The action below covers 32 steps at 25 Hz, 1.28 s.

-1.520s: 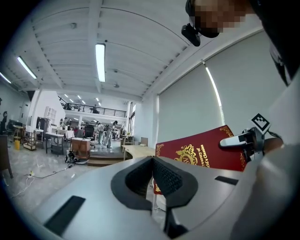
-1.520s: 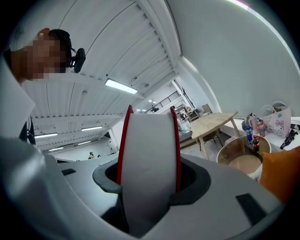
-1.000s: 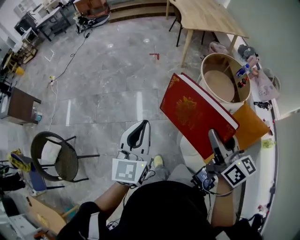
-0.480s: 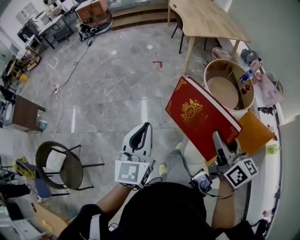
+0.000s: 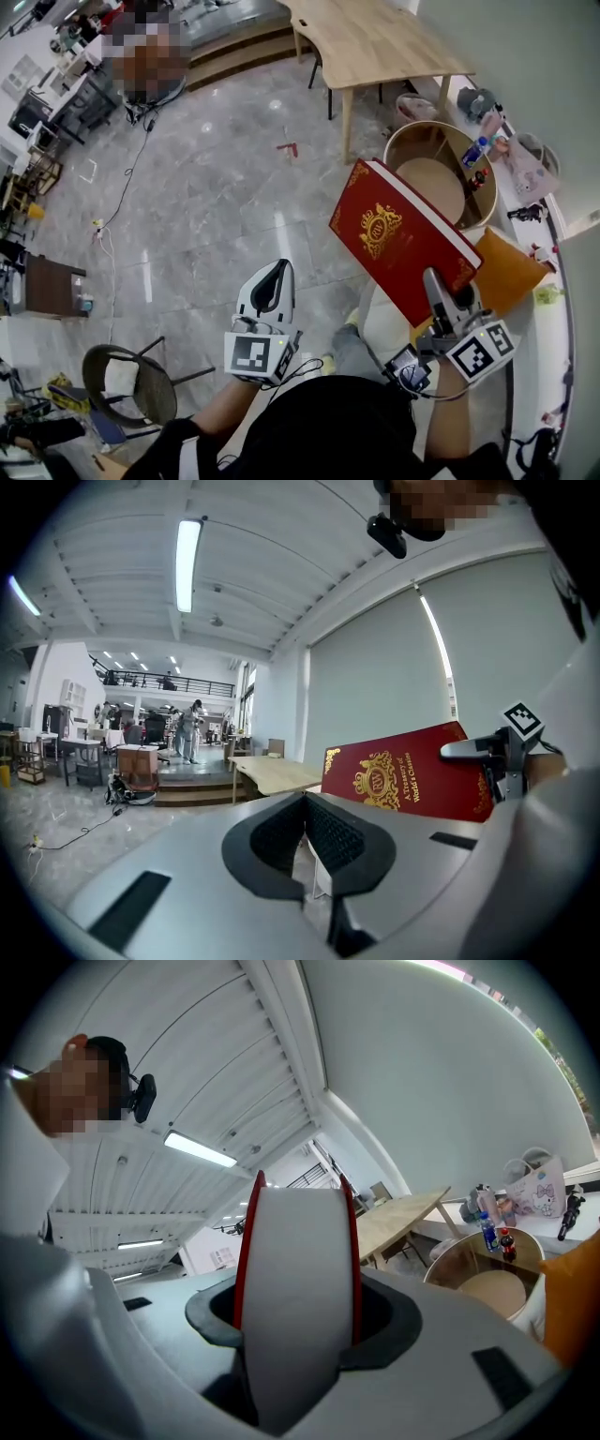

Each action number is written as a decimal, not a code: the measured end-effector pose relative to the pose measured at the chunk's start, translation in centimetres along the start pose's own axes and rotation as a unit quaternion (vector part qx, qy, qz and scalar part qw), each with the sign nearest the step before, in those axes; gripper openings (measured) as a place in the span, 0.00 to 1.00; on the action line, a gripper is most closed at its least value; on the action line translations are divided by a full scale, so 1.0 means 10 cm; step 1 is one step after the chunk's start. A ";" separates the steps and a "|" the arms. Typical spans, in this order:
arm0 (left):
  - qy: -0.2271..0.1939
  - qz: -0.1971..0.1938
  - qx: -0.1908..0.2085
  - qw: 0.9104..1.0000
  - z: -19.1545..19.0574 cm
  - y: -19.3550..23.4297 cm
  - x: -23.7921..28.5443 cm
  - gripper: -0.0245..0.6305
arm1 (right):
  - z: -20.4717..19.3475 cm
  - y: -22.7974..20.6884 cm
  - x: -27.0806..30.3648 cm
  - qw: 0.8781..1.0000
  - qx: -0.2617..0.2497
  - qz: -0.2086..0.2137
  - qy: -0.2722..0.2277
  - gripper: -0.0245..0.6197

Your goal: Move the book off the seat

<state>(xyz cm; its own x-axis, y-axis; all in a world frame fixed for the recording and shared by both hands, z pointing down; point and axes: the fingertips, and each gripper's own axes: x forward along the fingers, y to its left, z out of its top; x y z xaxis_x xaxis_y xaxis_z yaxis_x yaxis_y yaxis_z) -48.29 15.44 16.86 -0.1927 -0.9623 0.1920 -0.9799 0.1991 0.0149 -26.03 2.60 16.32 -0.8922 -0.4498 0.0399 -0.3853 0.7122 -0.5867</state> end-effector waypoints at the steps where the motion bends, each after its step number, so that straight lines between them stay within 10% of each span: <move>1: 0.003 -0.005 0.004 1.000 0.02 -0.01 0.14 0.06 | 0.06 -0.10 0.06 1.000 0.003 -0.004 -0.003 0.41; 32: -0.024 -0.153 0.035 0.987 0.61 -0.15 2.41 0.06 | 1.12 -1.45 0.77 0.981 0.014 -0.148 -0.125 0.41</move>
<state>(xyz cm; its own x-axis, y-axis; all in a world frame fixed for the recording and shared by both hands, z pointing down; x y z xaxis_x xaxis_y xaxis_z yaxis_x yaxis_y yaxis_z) -51.75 -9.21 15.43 0.1132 -0.9833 0.1426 -0.9934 -0.1148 -0.0029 -24.67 -17.20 16.06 -0.6553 -0.7553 0.0140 -0.6090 0.5173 -0.6012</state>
